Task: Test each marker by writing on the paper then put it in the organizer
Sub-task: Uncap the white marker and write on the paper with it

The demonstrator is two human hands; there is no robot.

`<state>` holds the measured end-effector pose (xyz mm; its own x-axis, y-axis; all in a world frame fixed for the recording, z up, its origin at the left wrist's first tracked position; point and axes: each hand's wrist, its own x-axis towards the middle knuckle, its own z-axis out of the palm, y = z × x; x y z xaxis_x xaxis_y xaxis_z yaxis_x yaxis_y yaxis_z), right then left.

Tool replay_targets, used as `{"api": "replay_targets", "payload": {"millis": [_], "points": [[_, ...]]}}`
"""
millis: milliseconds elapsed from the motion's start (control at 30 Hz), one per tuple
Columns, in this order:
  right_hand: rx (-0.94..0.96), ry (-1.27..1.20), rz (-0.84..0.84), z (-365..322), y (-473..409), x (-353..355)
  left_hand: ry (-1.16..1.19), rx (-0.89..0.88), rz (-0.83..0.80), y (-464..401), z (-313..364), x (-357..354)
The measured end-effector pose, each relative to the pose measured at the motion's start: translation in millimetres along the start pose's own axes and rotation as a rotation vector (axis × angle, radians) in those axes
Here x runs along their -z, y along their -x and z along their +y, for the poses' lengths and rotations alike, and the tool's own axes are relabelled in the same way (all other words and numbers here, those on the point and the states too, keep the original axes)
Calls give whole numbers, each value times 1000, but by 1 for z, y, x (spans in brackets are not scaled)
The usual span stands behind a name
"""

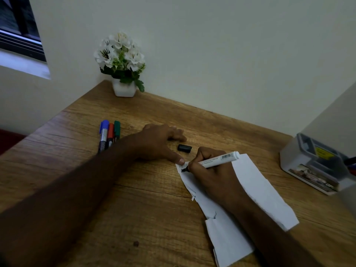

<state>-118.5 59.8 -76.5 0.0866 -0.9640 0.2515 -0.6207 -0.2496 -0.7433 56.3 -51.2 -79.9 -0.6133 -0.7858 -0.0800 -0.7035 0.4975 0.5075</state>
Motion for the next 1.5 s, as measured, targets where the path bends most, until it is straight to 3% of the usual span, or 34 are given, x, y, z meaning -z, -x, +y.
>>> {"api": "replay_targets", "payload": {"millis": [267, 1500], "points": [[-15, 29, 105, -2, 3, 6, 4, 15, -4, -2, -1, -1], [-89, 162, 101, -3, 1, 7, -33, -16, -5, 1, 2, 1]]}}
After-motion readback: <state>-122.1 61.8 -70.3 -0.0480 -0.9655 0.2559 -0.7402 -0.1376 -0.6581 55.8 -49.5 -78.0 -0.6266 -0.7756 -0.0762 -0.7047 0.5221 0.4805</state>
